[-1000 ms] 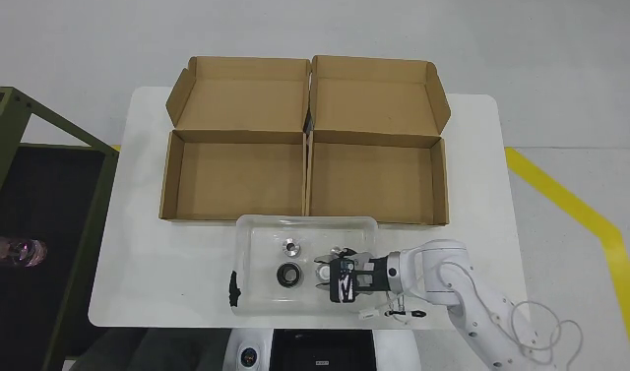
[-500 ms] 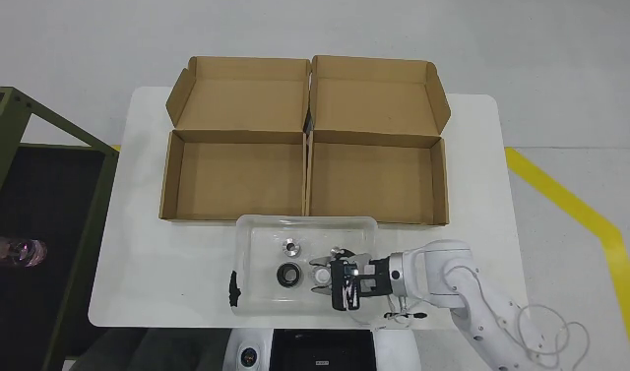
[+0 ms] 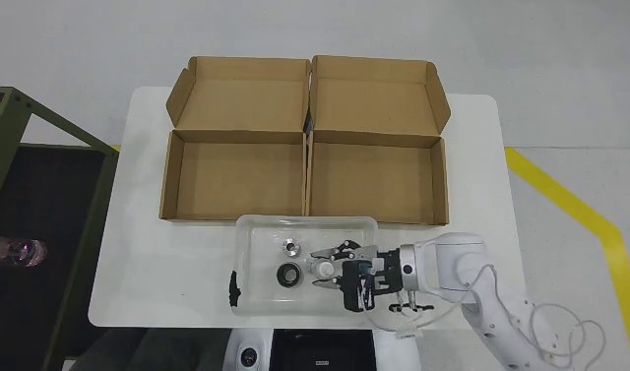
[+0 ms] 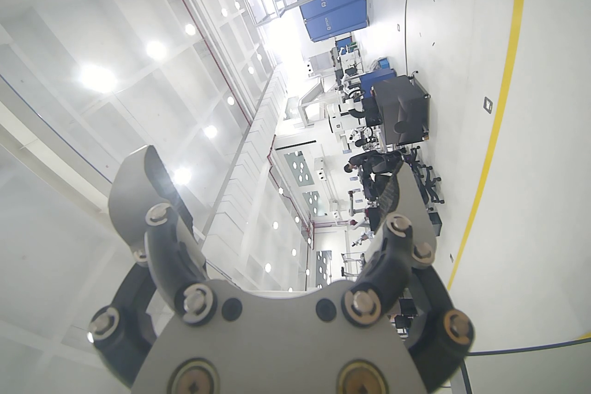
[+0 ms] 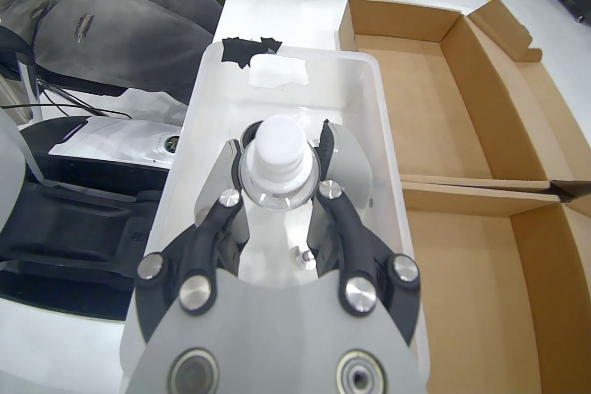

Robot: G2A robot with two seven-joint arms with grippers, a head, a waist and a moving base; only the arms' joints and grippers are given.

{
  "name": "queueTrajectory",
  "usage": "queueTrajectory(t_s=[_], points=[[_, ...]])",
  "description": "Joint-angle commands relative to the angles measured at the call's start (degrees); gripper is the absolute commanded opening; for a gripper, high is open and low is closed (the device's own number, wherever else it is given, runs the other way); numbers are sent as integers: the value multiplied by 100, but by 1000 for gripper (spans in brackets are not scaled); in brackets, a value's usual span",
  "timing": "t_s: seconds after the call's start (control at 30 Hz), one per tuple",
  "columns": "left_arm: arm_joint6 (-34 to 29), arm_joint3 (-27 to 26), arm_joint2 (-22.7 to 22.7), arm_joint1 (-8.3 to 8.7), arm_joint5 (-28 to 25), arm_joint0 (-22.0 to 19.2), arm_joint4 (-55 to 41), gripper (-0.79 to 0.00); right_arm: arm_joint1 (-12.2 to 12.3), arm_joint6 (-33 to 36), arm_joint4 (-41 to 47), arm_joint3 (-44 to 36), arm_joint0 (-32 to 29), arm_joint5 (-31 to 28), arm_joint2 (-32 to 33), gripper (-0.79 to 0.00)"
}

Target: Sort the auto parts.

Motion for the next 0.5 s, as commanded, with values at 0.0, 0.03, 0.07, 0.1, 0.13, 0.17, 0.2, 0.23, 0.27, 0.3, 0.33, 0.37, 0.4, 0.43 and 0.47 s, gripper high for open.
queueTrajectory(t_s=[0.0, 0.03, 0.07, 0.1, 0.13, 0.17, 0.2, 0.23, 0.27, 0.3, 0.33, 0.37, 0.4, 0.43, 0.47], points=[[0, 0, 0, 0, 0, 0, 0, 0, 42, -95, 40, 9, 34, 0, 101, -785], [0, 0, 0, 0, 0, 0, 0, 0, 63, -125, 45, 3, 49, 0, 151, -785], [0, 0, 0, 0, 0, 0, 0, 0, 82, -155, 57, -6, 62, 0, 199, -785], [0, 0, 0, 0, 0, 0, 0, 0, 100, -183, 68, -19, 80, 0, 247, -785], [0, 0, 0, 0, 0, 0, 0, 0, 117, -214, 85, -34, 100, 0, 295, -785], [0, 0, 0, 0, 0, 0, 0, 0, 131, -260, 114, -50, 121, 0, 338, -785], [0, 0, 0, 0, 0, 0, 0, 0, 143, -306, 147, -50, 140, 0, 377, -785], [0, 0, 0, 0, 0, 0, 0, 0, 155, -343, 168, -49, 165, 0, 412, -785], [0, 0, 0, 0, 0, 0, 0, 0, 165, -374, 183, -42, 191, 0, 445, -785], [0, 0, 0, 0, 0, 0, 0, 0, 173, -403, 198, -33, 219, 0, 473, -785], [0, 0, 0, 0, 0, 0, 0, 0, 179, -438, 218, -19, 247, 0, 498, -785], [0, 0, 0, 0, 0, 0, 0, 0, 184, -469, 237, -3, 274, 0, 518, -785], [0, 0, 0, 0, 0, 0, 0, 0, 189, -490, 249, 10, 302, 0, 537, -785], [0, 0, 0, 0, 0, 0, 0, 0, 192, -509, 260, 24, 329, 0, 553, -785], [0, 0, 0, 0, 0, 0, 0, 0, 195, -525, 273, 38, 357, 0, 568, -785]])
